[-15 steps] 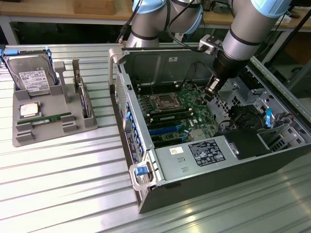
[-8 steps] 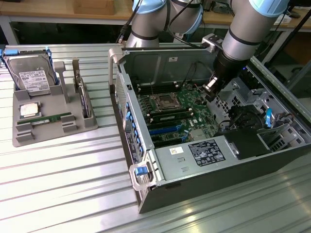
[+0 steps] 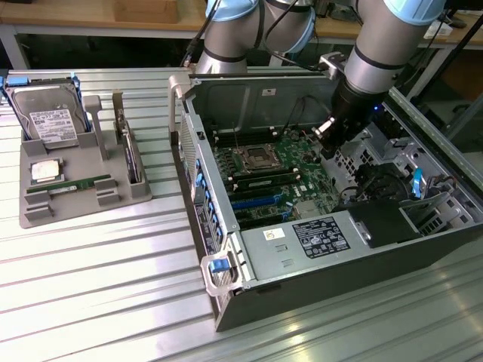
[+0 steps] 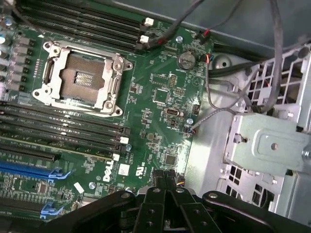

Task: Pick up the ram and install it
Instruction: 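Press down the ram until it locks into place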

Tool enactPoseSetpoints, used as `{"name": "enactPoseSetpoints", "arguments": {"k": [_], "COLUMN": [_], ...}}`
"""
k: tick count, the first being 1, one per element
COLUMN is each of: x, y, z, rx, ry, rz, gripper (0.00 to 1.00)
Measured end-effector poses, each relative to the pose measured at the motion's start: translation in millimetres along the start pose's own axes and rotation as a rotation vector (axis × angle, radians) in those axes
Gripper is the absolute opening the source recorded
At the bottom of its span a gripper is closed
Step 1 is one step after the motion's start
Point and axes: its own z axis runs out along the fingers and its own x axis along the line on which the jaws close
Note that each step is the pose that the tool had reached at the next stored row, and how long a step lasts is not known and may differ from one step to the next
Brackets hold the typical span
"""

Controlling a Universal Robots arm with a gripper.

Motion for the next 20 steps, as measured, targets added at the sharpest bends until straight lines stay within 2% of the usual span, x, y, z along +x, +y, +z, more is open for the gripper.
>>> {"name": "enactPoseSetpoints", "arguments": {"k": [4, 7, 12, 14, 20], "x": [0.0, 0.1, 0.1, 0.1, 0.1], "y": [0.0, 0.0, 0.0, 0.0, 0.0], "z": [0.3, 0.4, 0.9, 0.9, 0.9], "rx": [0.0165, 0.0238, 0.0448, 0.0492, 0.0493], "ry": [-0.0051, -0.0073, -0.0139, -0.0151, -0.0152], "rz": [0.141, 0.203, 0.382, 0.419, 0.420], "gripper": [0.10, 0.10, 0.10, 0.10, 0.10]}}
